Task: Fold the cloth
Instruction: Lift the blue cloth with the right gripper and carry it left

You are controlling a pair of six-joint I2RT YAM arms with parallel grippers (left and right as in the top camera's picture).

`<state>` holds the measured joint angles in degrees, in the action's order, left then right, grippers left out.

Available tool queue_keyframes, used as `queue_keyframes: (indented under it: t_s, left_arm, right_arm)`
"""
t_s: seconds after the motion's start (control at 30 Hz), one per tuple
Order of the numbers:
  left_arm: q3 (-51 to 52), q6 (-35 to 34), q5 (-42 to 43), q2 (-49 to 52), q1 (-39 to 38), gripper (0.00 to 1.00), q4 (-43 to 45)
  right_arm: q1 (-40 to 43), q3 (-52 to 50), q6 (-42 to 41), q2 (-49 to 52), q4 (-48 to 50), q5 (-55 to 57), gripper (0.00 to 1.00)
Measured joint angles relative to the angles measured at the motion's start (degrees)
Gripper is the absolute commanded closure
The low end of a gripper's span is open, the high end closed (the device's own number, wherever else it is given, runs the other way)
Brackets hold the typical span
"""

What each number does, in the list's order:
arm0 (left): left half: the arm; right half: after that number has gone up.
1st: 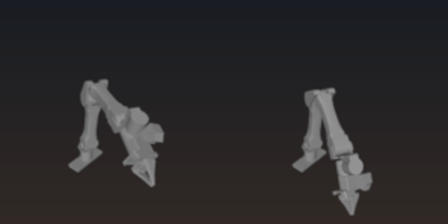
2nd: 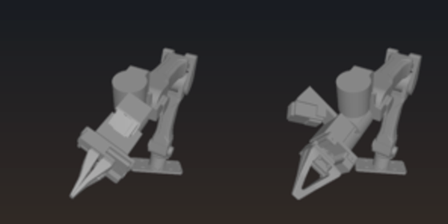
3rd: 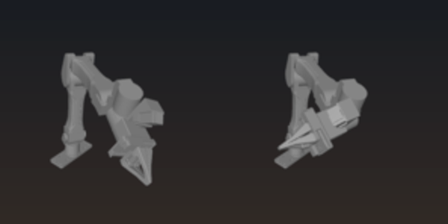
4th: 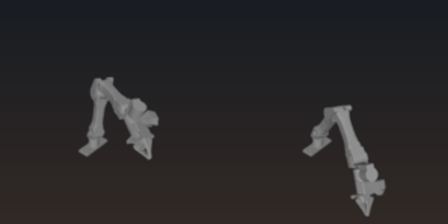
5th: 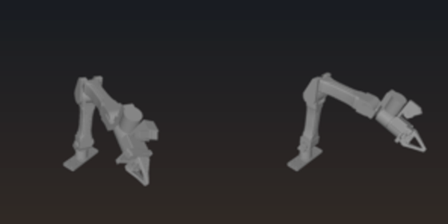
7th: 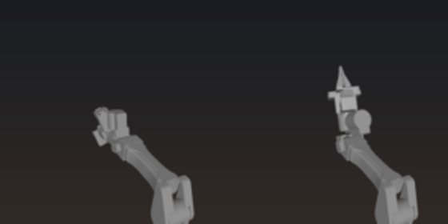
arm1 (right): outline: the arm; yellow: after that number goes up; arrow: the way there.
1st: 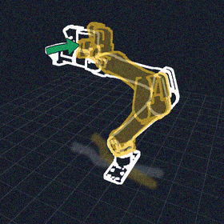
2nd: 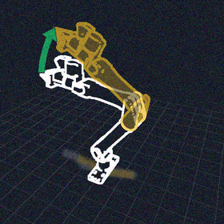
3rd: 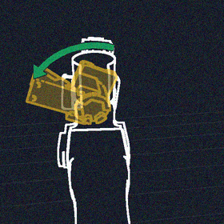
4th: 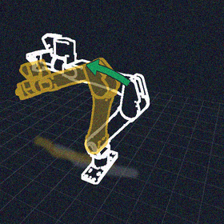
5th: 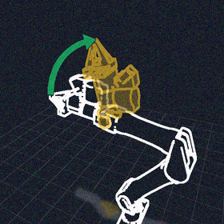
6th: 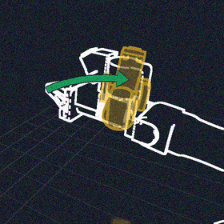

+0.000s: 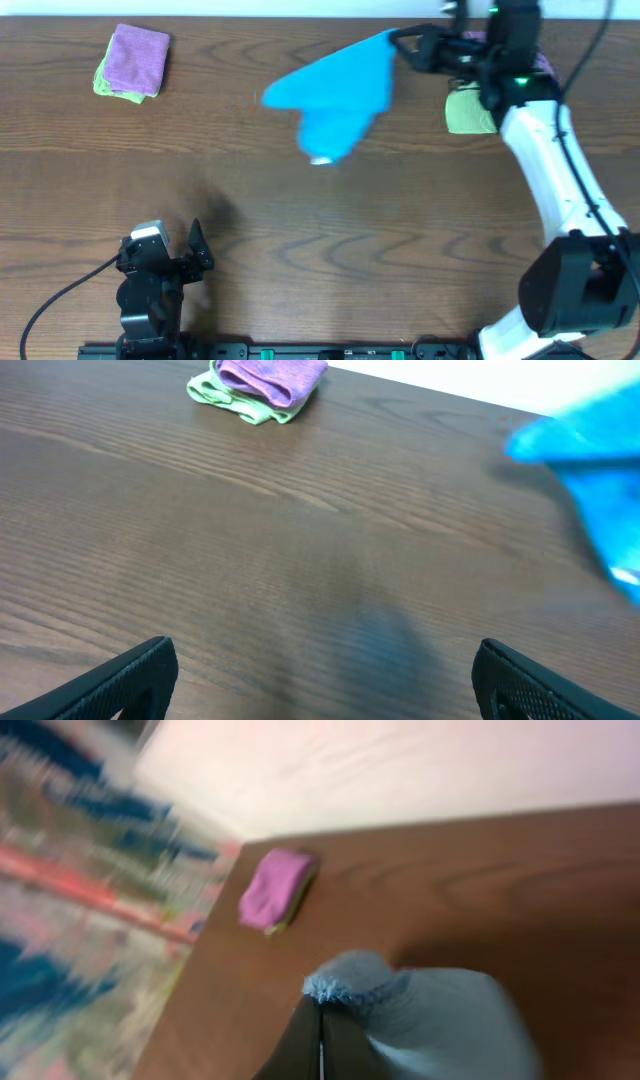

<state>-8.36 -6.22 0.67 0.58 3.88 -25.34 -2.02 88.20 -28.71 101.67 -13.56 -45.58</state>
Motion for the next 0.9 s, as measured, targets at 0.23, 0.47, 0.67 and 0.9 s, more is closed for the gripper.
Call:
queue_keyframes:
  t_s: [0.23,0.47,0.67,0.9]
  left_arm:
    - [0.0,0.0,0.0,0.0,0.0,0.05,0.0]
    - [0.0,0.0,0.0,0.0,0.0,0.05,0.0]
    - [0.0,0.0,0.0,0.0,0.0,0.05,0.0]
    - [0.0,0.0,0.0,0.0,0.0,0.05,0.0]
  right_arm:
    - [1.1,8.3,0.0,0.2,-4.5,1.5,0.99]
    - [-16.7,9.1,2.1,0.2,-10.1,0.5,0.01]
    - [-24.7,9.2,10.1,0.2,-19.4,4.4,0.01]
    - [-19.5,9.2,17.6,0.4,-34.6,20.8,0.17]
